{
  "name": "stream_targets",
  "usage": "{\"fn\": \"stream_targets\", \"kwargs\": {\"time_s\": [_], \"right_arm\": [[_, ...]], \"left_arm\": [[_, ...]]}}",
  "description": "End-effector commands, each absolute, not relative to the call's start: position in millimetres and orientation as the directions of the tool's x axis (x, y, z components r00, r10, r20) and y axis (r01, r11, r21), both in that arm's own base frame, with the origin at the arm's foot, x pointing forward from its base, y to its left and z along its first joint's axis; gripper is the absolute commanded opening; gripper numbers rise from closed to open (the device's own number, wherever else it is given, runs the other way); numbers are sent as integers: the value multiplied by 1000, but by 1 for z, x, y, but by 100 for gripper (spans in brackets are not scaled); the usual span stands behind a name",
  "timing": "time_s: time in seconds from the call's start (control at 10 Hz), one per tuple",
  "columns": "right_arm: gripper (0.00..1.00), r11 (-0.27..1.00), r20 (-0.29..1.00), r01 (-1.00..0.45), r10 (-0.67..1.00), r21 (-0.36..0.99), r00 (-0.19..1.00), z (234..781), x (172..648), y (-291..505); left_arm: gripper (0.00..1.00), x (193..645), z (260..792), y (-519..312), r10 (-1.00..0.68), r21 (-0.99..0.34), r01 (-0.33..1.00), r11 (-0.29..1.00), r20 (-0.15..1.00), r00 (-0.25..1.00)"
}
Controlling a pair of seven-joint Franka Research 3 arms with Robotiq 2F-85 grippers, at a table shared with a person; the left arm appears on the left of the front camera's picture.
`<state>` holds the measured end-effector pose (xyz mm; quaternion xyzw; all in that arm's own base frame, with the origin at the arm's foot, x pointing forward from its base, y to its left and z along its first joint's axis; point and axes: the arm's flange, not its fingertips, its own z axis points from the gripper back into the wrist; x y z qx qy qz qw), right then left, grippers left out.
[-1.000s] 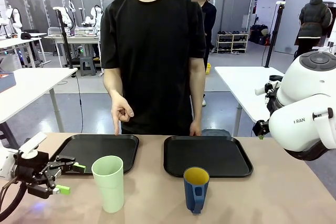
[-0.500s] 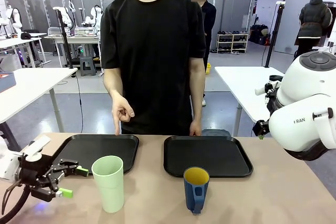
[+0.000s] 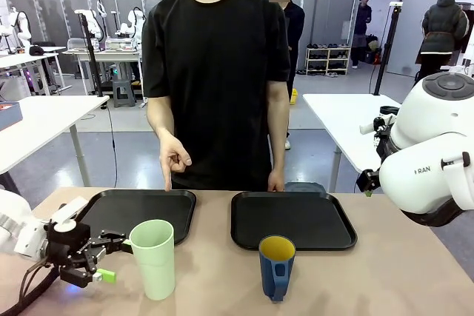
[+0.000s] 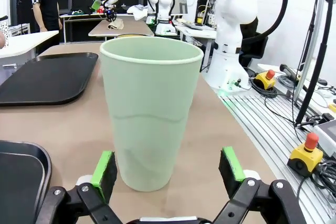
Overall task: Sort and store the cups by type.
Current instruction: Pick up the Reusable plastic cup.
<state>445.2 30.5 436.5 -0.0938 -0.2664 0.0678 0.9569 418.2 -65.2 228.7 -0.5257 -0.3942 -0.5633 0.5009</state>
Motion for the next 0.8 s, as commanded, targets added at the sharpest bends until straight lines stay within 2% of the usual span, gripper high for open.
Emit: {"fn": "stream_targets", "kwargs": {"time_s": [0.0, 0.7], "right_arm": [[100, 972, 497, -81, 184, -222, 848, 436, 445, 31], [100, 972, 497, -81, 184, -222, 848, 436, 445, 31]], "left_arm": [[100, 427, 223, -81, -117, -70, 978, -198, 992, 47], [100, 425, 216, -112, -94, -59, 966, -253, 995, 37]]}}
